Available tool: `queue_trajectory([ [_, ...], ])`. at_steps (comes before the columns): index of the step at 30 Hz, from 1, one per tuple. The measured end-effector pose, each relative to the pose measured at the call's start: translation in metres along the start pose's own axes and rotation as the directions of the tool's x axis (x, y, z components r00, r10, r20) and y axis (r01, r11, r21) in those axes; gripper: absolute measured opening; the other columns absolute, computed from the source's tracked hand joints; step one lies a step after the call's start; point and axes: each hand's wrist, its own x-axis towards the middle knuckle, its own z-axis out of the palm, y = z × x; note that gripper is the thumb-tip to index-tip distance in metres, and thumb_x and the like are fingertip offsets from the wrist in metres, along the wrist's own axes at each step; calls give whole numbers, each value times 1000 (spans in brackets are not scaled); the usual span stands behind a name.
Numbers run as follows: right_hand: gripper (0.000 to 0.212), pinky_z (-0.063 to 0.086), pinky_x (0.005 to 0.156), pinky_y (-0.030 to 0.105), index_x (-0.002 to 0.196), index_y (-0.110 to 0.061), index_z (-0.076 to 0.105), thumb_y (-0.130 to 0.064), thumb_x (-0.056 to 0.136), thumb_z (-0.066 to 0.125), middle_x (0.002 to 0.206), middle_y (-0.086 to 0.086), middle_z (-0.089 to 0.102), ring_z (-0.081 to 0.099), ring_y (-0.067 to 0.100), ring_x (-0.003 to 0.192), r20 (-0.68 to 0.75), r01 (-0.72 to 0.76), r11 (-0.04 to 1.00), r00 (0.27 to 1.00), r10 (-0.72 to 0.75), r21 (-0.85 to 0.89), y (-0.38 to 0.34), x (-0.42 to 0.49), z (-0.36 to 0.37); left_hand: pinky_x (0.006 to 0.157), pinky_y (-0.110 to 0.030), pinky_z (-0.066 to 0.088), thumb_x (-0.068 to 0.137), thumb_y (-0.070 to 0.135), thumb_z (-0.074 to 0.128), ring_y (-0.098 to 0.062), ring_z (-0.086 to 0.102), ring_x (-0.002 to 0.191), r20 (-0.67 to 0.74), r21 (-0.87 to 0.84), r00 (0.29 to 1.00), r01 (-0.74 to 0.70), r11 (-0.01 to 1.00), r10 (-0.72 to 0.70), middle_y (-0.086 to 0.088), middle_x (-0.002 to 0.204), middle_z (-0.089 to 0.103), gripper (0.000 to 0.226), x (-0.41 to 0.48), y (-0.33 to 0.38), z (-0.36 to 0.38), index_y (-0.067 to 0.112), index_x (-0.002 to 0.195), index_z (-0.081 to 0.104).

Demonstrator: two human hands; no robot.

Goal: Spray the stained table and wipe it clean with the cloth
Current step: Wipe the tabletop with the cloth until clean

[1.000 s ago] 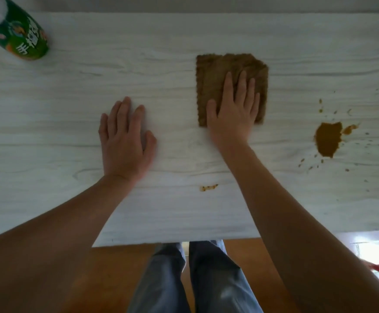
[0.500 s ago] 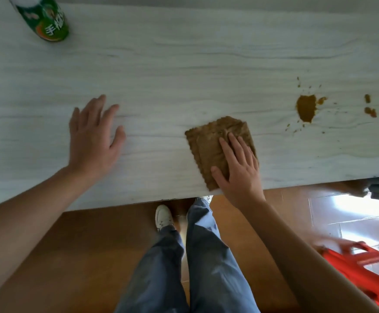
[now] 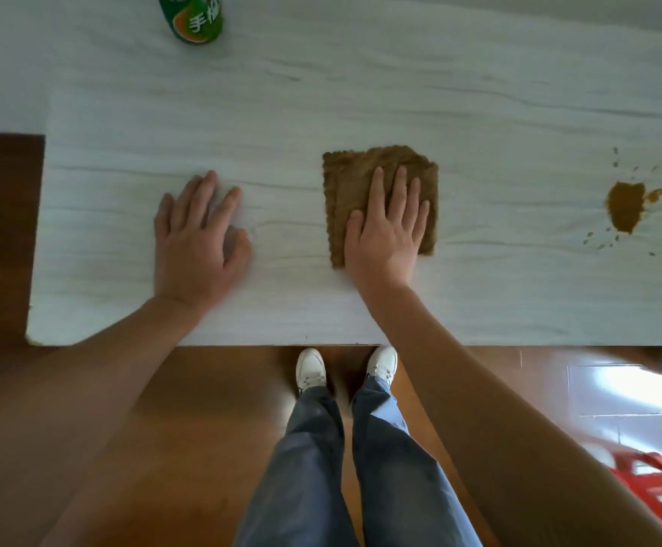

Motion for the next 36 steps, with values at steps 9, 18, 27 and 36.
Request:
queue_trajectory([
  [9,67,6,128,45,162,-22,19,-44,102,39,170,3,13,4,23,157,103,270,963,958,-269,-1,4,-68,2,128,-54,11,100,39,36,-28,17,158,62,-15,998,16,1000,-15,-11,169,27,60,-1,5,-3,19,156,41],
  [18,72,7,127,48,163,-23,13,-49,98,32,170,4,10,4,25,157,47,-61,996,997,64,-65,93,-24,-33,127,-57,13,99,39,37,-31,21,157,48,-17,999,12,1000,-12,-13,167,30,60,-1,4,-2,17,154,44],
  [27,69,-1,127,47,162,-20,16,-41,100,35,170,8,8,2,30,157,24,65,998,998,-65,9,-37,4,9,127,-55,11,103,42,33,-30,18,158,74,31,997,-1,1000,-1,-13,169,26,59,-1,1,-2,18,156,39],
  [36,69,2,128,45,162,-19,19,-42,100,42,170,5,10,-1,24,158,98,205,977,973,-211,63,-29,-97,16,127,-55,13,100,39,39,-32,21,157,65,17,998,12,1000,-13,-13,167,29,58,0,5,-3,19,154,42],
])
